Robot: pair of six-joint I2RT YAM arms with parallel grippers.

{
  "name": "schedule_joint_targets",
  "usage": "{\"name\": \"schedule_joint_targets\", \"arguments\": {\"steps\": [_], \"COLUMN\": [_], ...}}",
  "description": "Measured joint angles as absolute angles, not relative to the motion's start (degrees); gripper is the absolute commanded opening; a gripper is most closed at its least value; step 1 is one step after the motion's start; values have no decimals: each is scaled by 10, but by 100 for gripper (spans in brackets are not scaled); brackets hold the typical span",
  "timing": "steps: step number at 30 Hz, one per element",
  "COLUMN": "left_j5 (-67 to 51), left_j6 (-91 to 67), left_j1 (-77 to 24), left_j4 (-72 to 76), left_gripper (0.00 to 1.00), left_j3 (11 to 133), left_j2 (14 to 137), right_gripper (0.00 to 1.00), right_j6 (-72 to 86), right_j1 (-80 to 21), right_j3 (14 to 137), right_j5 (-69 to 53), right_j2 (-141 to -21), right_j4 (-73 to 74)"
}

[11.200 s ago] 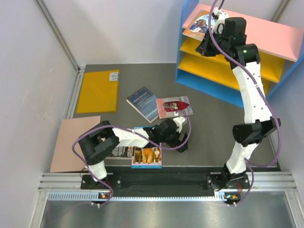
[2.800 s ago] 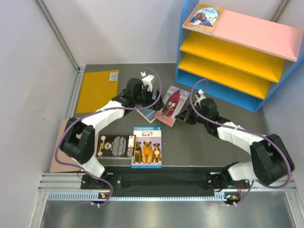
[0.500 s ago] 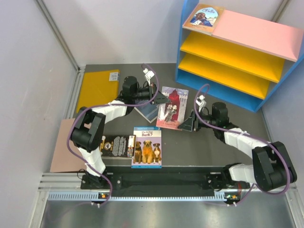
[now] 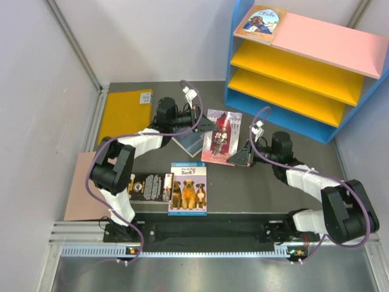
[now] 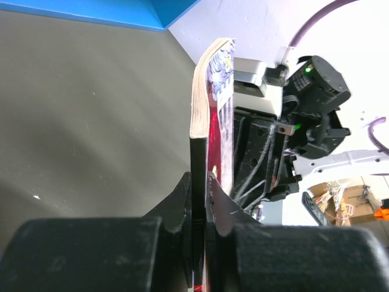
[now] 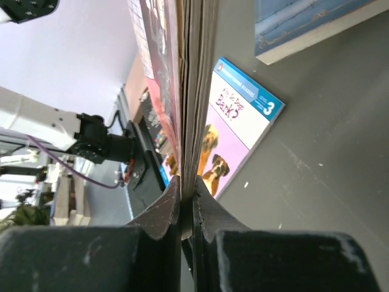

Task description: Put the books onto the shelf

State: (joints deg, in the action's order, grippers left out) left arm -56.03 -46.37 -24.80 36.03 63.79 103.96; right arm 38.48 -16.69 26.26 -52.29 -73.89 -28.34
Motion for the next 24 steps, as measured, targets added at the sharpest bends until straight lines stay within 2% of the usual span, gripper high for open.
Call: {"name": "schedule_joint_targets", "arguments": {"steps": [1,3,7,8,10,17,24], "left_j5": [-560,-554,-516,-503,-473,-387,-361], "left_j6": [-463,-453,-416,-405,-388,-343,-329], "left_j1": [-248,-249,-243,-240,-232,-206,-213], "left_j4": [358,351,302,290,276,240,239], "left_gripper": [39,57,88,92,96,99,99], "left_j3": [638,640,642,641,632,570,455], "left_j2": [1040,1040,1026,1019,998,918,914], "right_gripper": [0,0,0,0,0,0,0], "right_j6": [379,363,323,313,294,235,190], "right_j1": [-167,-167,-167,-167,-167,-167,-167], "right_j3": [264,269,307,323,358,495,637], "right_j5": [-518,-508,-471,-459,-437,-388,-372], "right_j2": [-730,-705,-649,-637,-615,-594,-620], "right_j4": [-268,-226,-122,-97,-55,69,148]}}
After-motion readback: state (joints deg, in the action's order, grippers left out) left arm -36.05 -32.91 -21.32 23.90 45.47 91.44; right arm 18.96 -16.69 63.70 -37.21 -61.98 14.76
